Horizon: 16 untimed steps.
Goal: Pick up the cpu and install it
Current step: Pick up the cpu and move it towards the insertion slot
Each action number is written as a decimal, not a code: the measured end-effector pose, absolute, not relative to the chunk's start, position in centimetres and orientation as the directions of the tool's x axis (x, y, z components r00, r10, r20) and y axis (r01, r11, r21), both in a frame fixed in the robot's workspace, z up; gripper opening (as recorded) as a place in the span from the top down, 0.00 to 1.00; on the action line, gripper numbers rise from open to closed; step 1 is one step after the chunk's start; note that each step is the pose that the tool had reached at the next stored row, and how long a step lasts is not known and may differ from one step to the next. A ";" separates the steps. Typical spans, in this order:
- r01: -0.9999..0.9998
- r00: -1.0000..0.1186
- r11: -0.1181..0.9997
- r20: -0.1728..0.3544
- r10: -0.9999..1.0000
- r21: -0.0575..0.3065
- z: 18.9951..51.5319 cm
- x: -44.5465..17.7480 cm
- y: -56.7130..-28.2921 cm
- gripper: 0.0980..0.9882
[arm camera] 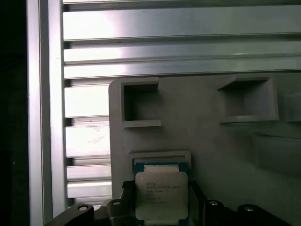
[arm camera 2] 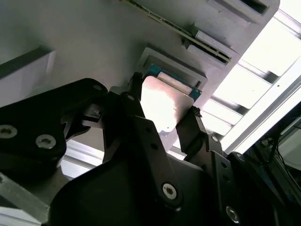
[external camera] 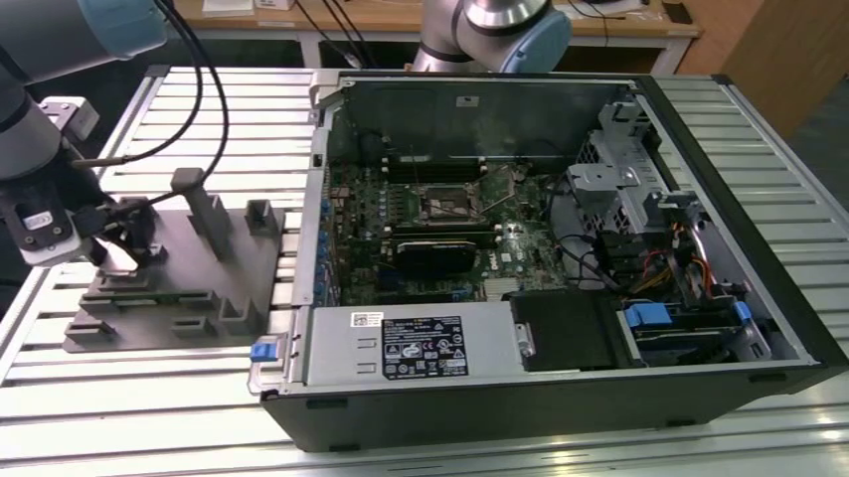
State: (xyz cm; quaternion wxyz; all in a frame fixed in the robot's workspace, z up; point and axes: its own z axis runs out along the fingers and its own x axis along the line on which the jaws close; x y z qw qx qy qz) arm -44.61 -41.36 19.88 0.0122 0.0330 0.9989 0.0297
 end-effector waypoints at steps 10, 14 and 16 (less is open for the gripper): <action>0.065 -0.998 0.996 -0.022 0.067 0.060 21.3 -44.6 -41.4 0.50; 0.065 -0.998 0.996 -0.022 0.067 0.060 21.8 -44.6 -41.4 0.50; 0.065 -0.998 0.996 -0.022 0.067 0.060 22.0 -44.6 -41.4 0.50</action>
